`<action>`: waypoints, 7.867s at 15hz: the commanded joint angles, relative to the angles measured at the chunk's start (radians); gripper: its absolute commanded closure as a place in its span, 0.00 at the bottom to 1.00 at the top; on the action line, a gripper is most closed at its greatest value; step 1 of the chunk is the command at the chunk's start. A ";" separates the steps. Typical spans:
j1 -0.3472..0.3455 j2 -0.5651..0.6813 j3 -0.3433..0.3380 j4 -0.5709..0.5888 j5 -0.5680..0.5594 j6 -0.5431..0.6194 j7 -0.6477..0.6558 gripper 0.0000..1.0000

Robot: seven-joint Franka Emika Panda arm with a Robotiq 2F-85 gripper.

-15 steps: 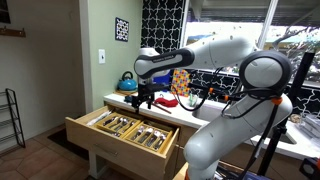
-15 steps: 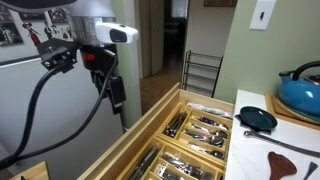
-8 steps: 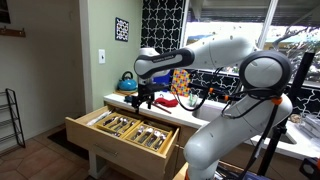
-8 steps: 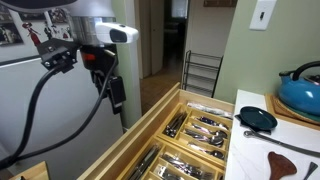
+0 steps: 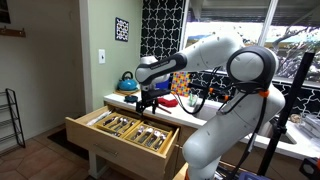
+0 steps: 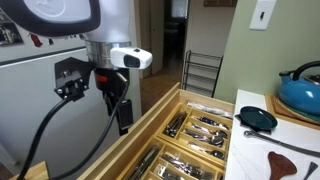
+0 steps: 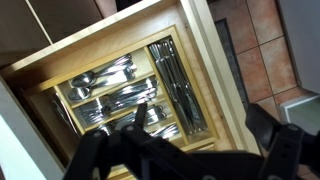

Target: Remove a spoon from the middle compartment of the opened drawer and put it on the counter top, Remove a fork from the middle compartment of the drawer and put it on the counter top

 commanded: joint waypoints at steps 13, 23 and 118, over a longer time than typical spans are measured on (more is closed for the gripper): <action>-0.095 0.187 -0.052 -0.040 -0.065 0.172 0.103 0.00; -0.097 0.316 -0.107 -0.019 -0.007 0.376 0.068 0.00; 0.012 1.301 -0.123 0.929 0.249 0.697 0.282 0.98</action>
